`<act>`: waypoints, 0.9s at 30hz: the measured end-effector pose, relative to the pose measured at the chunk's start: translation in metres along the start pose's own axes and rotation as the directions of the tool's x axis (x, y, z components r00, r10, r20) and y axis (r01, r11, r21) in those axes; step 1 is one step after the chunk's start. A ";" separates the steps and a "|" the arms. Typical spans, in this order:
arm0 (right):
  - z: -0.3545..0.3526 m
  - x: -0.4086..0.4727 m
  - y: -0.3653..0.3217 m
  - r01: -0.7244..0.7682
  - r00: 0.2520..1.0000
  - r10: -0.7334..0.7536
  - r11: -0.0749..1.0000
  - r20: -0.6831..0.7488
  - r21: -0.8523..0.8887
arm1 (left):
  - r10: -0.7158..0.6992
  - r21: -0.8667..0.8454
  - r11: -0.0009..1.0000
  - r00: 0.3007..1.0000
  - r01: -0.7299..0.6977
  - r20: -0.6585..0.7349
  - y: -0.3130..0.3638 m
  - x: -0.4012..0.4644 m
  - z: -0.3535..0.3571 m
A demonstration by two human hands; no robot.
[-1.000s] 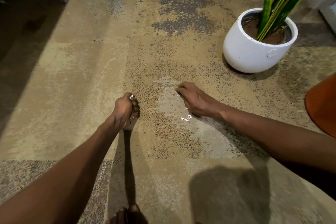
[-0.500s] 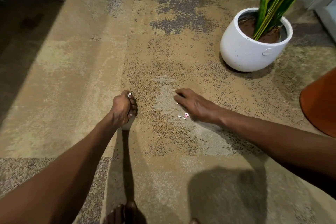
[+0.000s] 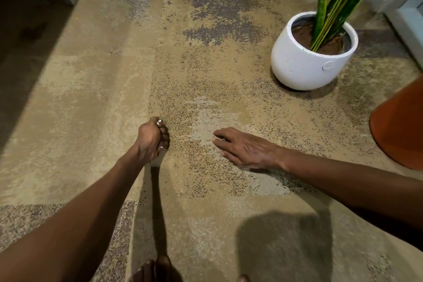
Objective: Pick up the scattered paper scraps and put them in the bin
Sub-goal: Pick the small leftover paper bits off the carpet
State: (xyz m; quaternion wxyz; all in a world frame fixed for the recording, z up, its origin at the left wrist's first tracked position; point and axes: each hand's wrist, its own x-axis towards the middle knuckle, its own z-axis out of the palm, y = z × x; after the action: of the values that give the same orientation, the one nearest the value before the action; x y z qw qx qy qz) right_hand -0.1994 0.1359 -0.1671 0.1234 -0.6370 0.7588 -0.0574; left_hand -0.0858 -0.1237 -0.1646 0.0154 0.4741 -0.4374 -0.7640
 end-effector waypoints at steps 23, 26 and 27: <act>-0.021 -0.003 -0.013 -0.198 0.977 0.150 0.901 0.151 0.385 | -0.015 0.002 1.000 1.000 0.015 -0.002 0.001 -0.007 0.002; -0.020 -0.003 -0.015 -0.147 0.988 0.128 0.945 0.085 0.291 | -0.016 -0.007 1.000 1.000 0.016 -0.008 0.002 -0.009 0.002; -0.019 -0.004 -0.016 -0.194 0.980 0.173 0.934 0.097 0.300 | -0.014 -0.002 1.000 1.000 0.014 -0.011 0.002 -0.009 0.002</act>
State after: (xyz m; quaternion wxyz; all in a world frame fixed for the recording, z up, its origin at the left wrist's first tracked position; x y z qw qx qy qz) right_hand -0.1884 0.1356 -0.1449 0.2521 -0.5379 0.7919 -0.1412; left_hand -0.0832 -0.1193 -0.1568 0.0131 0.4812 -0.4334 -0.7619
